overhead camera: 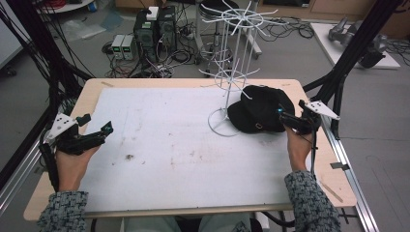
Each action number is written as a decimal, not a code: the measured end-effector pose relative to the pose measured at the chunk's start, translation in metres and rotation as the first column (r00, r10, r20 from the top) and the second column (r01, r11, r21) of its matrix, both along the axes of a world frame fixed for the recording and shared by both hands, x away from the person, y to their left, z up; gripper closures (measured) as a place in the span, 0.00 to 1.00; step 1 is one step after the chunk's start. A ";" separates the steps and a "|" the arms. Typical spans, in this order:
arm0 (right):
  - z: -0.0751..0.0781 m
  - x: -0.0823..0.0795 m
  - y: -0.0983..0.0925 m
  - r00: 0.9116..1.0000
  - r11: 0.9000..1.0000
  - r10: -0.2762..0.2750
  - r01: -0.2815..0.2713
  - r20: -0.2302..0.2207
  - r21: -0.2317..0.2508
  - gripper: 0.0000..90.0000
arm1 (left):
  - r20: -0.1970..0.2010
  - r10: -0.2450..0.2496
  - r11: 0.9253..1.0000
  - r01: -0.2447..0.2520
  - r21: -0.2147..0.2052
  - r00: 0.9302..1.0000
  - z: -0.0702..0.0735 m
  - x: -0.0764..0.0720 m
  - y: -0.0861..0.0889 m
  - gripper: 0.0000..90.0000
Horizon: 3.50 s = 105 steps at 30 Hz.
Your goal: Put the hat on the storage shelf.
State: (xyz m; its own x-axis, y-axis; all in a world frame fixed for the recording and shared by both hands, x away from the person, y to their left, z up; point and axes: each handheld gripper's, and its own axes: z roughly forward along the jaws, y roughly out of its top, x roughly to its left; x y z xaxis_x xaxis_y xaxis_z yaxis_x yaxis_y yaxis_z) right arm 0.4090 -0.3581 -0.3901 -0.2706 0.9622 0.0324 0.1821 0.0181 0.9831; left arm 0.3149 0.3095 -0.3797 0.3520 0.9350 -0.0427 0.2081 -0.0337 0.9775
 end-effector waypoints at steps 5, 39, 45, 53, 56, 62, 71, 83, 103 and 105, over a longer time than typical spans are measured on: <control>-0.002 0.022 0.001 0.999 1.000 -0.013 0.013 -0.047 0.005 0.12 | -0.002 -0.006 1.000 0.006 -0.006 1.000 -0.001 0.000 0.000 0.17; -0.024 0.053 0.008 0.976 0.999 -0.033 0.040 -0.215 0.029 0.86 | -0.002 -0.001 1.000 0.001 -0.017 1.000 -0.002 0.001 0.004 0.18; -0.018 0.049 0.010 0.982 0.999 -0.034 0.034 -0.185 0.001 0.91 | -0.001 -0.001 1.000 0.001 -0.017 1.000 -0.002 0.000 0.005 0.18; 0.003 0.033 0.008 0.997 1.000 -0.002 0.000 -0.081 -0.025 0.92 | 0.001 0.000 1.000 0.000 -0.019 1.000 -0.001 0.000 0.005 0.18; 0.009 0.028 0.006 0.999 1.000 0.010 -0.012 -0.053 -0.026 0.92 | 0.002 0.000 1.000 0.000 -0.018 1.000 0.000 0.000 0.005 0.18; 0.020 0.019 -0.001 0.999 0.999 0.040 -0.040 0.016 -0.008 0.92 | 0.004 -0.001 1.000 0.001 -0.018 1.000 0.000 -0.001 0.005 0.18; 0.035 0.002 -0.014 0.994 0.998 0.057 -0.056 0.089 -0.007 0.92 | 0.009 0.004 1.000 -0.004 -0.025 1.000 0.001 -0.002 0.006 0.18; 0.053 -0.021 -0.038 0.978 0.996 0.062 -0.075 0.198 0.057 0.92 | 0.010 0.002 1.000 -0.001 -0.024 1.000 0.002 -0.002 0.005 0.18; 0.101 -0.057 -0.069 0.935 0.993 0.095 -0.115 0.341 0.038 0.91 | 0.012 0.000 1.000 0.000 -0.023 1.000 0.004 -0.003 0.006 0.18; 0.103 -0.058 -0.071 0.933 0.993 0.093 -0.112 0.348 0.037 0.91 | 0.014 0.003 1.000 -0.003 -0.027 1.000 0.004 -0.003 0.006 0.18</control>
